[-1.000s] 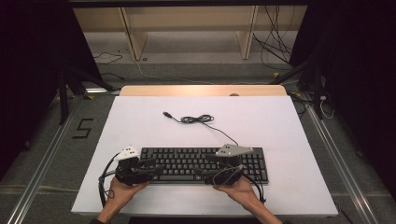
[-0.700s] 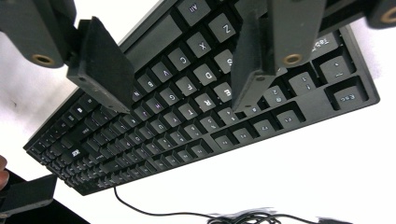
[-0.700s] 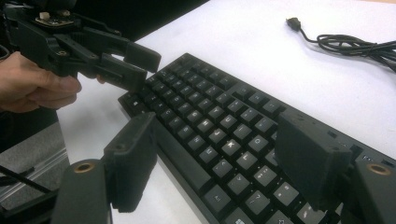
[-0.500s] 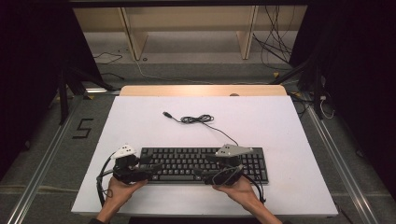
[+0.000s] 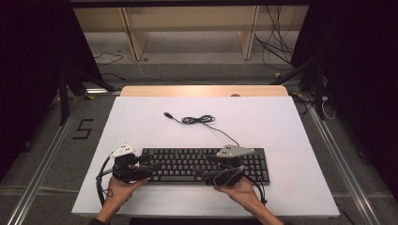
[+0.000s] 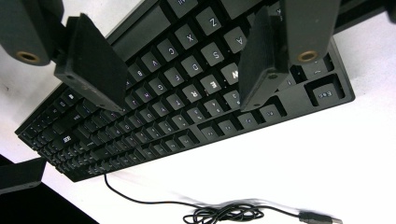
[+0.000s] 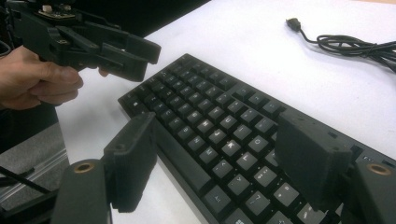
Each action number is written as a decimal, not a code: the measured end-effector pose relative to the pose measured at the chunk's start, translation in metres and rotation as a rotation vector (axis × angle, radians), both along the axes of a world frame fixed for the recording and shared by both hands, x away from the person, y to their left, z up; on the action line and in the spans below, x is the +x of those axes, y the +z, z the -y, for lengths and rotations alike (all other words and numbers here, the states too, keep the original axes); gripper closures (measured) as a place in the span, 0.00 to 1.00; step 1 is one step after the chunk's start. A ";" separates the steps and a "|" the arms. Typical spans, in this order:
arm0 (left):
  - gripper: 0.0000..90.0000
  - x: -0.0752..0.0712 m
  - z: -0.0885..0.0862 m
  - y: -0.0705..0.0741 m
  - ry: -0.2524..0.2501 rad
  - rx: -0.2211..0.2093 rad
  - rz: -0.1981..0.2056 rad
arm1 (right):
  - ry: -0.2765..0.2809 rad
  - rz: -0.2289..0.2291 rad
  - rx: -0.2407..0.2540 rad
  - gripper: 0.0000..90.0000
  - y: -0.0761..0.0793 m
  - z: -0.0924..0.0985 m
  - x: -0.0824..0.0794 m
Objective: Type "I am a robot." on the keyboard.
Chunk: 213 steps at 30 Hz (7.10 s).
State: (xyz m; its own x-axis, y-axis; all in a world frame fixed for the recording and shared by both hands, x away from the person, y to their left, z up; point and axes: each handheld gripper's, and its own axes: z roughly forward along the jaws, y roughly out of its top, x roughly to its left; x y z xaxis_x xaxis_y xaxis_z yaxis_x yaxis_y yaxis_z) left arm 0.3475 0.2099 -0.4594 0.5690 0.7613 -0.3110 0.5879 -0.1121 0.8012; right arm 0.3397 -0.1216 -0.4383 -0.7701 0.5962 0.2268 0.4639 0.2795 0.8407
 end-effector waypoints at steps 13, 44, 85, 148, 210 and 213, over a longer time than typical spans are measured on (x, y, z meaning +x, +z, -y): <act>0.38 0.007 0.006 0.002 -0.013 0.010 -0.016 | -0.003 -0.003 0.001 0.34 0.000 0.000 0.001; 0.99 0.036 0.038 -0.012 -0.107 0.166 -0.073 | -0.003 0.000 0.006 0.34 0.000 0.001 0.001; 0.53 0.021 0.015 0.005 -0.042 0.038 -0.025 | -0.008 0.003 0.005 0.34 -0.001 0.001 0.003; 0.34 -0.010 -0.001 0.000 -0.035 -0.028 0.035 | -0.067 -0.048 -0.144 0.56 -0.018 -0.029 0.046; 0.35 -0.010 -0.007 0.001 -0.001 -0.035 0.045 | 0.112 -0.069 -0.232 1.00 -0.039 -0.091 0.032; 0.35 -0.010 -0.007 0.001 -0.002 -0.033 0.045 | 0.114 -0.071 -0.240 1.00 -0.041 -0.092 0.032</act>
